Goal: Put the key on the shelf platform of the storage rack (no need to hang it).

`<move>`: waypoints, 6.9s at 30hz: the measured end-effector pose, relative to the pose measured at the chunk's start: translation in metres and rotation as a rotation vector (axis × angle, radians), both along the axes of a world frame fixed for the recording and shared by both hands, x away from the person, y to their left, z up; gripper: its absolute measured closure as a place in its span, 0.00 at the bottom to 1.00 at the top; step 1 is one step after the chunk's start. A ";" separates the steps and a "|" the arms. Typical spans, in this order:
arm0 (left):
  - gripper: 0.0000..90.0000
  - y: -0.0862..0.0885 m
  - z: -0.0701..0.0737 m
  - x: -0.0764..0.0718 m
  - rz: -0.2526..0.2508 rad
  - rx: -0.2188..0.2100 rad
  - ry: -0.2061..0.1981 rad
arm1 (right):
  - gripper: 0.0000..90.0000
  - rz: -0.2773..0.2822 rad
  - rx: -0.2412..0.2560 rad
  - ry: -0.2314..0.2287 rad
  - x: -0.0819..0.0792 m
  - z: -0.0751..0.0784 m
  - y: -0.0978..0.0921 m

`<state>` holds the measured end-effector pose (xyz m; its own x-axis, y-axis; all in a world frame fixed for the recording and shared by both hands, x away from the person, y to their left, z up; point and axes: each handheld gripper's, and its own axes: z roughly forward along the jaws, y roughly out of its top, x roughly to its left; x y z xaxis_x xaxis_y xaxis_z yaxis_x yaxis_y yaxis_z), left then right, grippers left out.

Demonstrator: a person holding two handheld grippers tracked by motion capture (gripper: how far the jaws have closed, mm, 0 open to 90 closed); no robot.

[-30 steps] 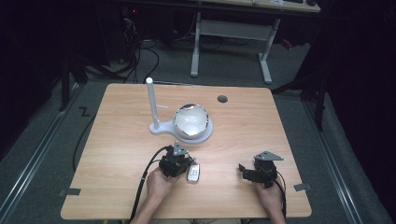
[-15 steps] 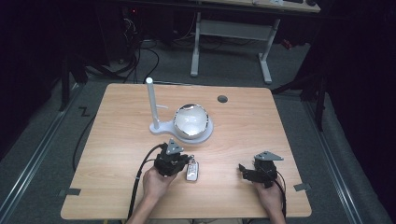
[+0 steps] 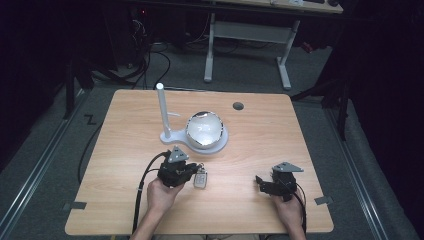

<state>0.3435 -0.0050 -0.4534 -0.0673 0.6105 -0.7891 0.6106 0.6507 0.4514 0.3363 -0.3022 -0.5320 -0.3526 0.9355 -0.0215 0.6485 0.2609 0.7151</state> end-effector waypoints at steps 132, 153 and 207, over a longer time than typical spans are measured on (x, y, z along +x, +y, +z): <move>0.91 -0.042 0.017 0.149 0.020 0.136 -0.167 | 0.26 0.004 -0.002 0.000 0.000 0.000 0.000; 0.90 -0.077 0.017 0.160 0.193 0.077 0.034 | 0.26 0.002 0.000 0.002 0.000 0.000 0.000; 0.51 0.006 0.056 0.096 0.215 -0.028 -0.070 | 0.25 0.001 -0.001 0.002 0.000 0.000 0.000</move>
<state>0.4399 0.0006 -0.3974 -0.1380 0.5660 -0.8128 0.4243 0.7753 0.4678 0.3362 -0.3024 -0.5320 -0.3536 0.9352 -0.0214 0.6497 0.2620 0.7136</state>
